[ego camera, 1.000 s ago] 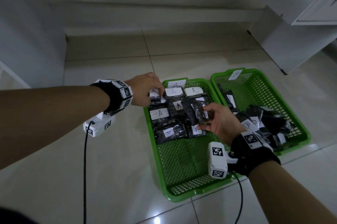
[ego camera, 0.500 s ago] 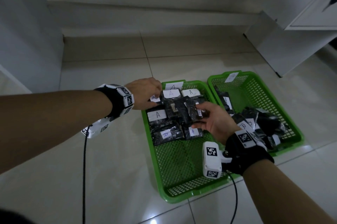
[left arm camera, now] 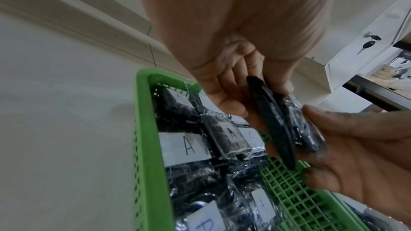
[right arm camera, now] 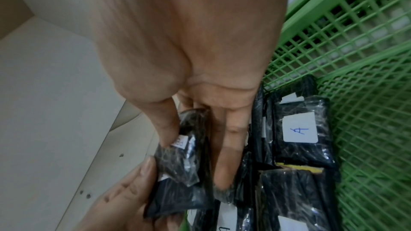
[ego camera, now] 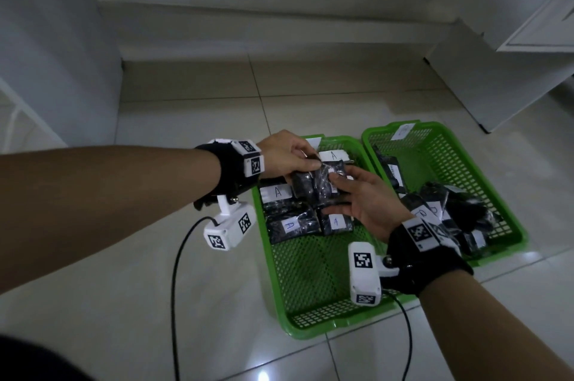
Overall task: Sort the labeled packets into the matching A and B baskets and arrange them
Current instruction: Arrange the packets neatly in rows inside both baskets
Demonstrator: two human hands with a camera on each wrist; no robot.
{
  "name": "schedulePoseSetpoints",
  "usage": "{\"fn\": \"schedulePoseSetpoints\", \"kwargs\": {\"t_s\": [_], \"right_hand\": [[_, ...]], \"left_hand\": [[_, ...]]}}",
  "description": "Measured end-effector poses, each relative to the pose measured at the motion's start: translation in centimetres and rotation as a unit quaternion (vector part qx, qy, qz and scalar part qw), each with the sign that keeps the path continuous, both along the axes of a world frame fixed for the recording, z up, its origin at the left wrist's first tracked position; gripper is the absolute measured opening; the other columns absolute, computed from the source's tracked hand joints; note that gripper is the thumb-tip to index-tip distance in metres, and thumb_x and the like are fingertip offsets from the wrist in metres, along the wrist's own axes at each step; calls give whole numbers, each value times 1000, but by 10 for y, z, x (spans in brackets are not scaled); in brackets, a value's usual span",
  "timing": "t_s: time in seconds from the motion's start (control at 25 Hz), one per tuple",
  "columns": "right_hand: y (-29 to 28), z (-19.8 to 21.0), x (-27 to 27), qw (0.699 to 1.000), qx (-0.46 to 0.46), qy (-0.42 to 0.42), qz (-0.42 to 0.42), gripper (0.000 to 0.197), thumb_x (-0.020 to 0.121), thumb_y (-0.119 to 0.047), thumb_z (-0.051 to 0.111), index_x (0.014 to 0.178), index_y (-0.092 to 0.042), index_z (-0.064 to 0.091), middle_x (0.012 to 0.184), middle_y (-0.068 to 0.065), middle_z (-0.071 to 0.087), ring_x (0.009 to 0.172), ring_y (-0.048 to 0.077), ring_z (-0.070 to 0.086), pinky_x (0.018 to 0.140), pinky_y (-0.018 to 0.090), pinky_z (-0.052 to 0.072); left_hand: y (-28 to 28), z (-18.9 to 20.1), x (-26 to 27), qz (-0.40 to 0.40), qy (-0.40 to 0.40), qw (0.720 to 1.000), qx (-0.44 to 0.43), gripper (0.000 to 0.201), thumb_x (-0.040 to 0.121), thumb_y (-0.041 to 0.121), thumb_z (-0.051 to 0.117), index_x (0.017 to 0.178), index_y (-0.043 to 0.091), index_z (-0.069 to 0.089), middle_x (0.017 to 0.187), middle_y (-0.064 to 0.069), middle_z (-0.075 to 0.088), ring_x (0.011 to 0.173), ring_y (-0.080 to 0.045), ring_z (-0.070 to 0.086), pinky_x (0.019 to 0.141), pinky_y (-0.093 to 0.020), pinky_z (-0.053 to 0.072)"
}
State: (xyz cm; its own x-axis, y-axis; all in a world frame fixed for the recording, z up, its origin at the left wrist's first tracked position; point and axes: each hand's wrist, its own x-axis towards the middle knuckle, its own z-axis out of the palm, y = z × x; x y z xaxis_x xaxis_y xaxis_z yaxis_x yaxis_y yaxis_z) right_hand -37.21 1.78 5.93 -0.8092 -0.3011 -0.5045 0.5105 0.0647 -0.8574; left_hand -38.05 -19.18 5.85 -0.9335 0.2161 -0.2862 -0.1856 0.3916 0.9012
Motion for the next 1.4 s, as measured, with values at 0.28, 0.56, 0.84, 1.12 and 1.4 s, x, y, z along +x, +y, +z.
{"fn": "schedulePoseSetpoints", "kwargs": {"t_s": [0.28,0.56,0.84,1.12,1.4], "right_hand": [[12,14,5,994,-25,10,-105,25,100,-10,51,119,5,51,114,25,71,97,38,73,66,43,63],[-13,21,12,965,198,168,26,25,72,0,85,77,-11,62,94,12,70,71,34,67,74,52,60],[5,4,2,977,111,180,-25,57,68,19,77,106,-19,56,102,15,76,90,34,72,74,44,60],[37,-2,-1,994,-29,82,-70,34,83,12,67,116,2,65,102,19,72,77,27,66,71,37,56],[32,-8,-23,981,-45,46,-185,14,85,13,64,95,3,67,98,25,71,81,36,74,77,40,63]], "left_hand": [[-24,-4,-1,61,-11,997,51,18,91,0,65,106,10,64,109,-12,72,97,-26,70,75,-40,63],[-42,-4,13,53,16,998,26,27,80,-9,66,96,12,67,100,-6,74,94,-24,72,80,-41,62],[-54,15,15,-3,125,981,-150,34,76,-2,69,67,28,56,97,5,70,96,-15,65,83,-34,53],[-44,68,16,-46,100,947,-300,25,77,3,65,73,28,70,84,12,70,85,-8,67,80,-36,58],[-13,8,40,291,107,947,-87,14,73,19,84,74,26,73,85,2,75,86,-20,72,86,-39,58]]}}
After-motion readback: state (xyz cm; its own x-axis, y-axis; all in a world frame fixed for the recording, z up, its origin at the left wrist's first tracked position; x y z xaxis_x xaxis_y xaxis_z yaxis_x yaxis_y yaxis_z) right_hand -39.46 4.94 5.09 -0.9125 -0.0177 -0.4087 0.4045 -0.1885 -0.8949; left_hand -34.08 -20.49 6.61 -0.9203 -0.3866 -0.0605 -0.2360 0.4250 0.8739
